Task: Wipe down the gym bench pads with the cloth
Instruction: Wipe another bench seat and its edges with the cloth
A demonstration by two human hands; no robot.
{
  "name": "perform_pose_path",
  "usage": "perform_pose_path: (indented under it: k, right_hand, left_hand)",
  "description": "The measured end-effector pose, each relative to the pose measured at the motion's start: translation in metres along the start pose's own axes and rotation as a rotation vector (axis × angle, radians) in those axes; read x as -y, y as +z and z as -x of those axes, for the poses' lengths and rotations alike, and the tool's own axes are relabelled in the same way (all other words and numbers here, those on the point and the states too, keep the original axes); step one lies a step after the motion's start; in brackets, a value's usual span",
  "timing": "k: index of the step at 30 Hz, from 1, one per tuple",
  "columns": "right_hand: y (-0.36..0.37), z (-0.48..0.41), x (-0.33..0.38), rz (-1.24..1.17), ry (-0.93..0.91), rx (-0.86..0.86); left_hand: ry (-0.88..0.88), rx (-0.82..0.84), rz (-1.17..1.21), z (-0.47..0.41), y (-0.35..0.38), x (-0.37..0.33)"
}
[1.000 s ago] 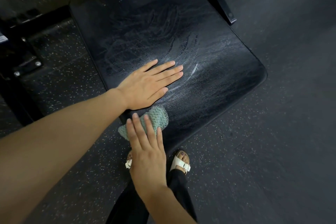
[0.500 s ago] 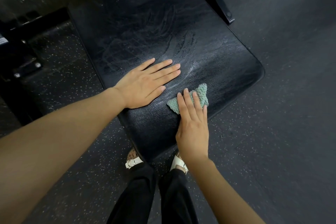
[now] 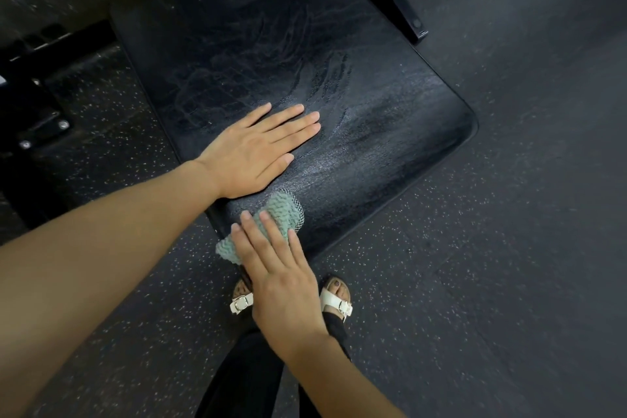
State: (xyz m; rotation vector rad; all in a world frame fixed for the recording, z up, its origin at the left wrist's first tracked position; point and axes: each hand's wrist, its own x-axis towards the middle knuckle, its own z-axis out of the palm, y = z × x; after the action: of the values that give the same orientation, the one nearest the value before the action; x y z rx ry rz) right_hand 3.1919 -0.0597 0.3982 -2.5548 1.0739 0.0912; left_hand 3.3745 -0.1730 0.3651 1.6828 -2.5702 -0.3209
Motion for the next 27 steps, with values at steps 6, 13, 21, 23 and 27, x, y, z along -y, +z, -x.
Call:
perform_pose_path:
  k: [6,13,21,23,27]
  right_hand:
    - [-0.01,-0.003,-0.046,-0.033,0.012,-0.071]
    - [-0.034,-0.02,-0.115,-0.021,0.07,-0.148]
    - [-0.034,-0.043,-0.133,-0.09,0.123,-0.223]
    - [-0.033,-0.041,-0.136,-0.092,0.085,-0.215]
    - [-0.03,-0.038,-0.143,-0.048,0.009,-0.22]
  left_hand:
    - [-0.048,0.013,-0.011,0.003,0.0,-0.007]
    - [-0.157,0.021,0.025,0.013,0.002,-0.026]
    - [-0.375,-0.002,0.024,0.034,0.011,-0.071]
    - [-0.413,-0.017,0.034,0.034,0.012,-0.078]
    - [-0.453,-0.042,0.051,0.036,0.016,-0.087]
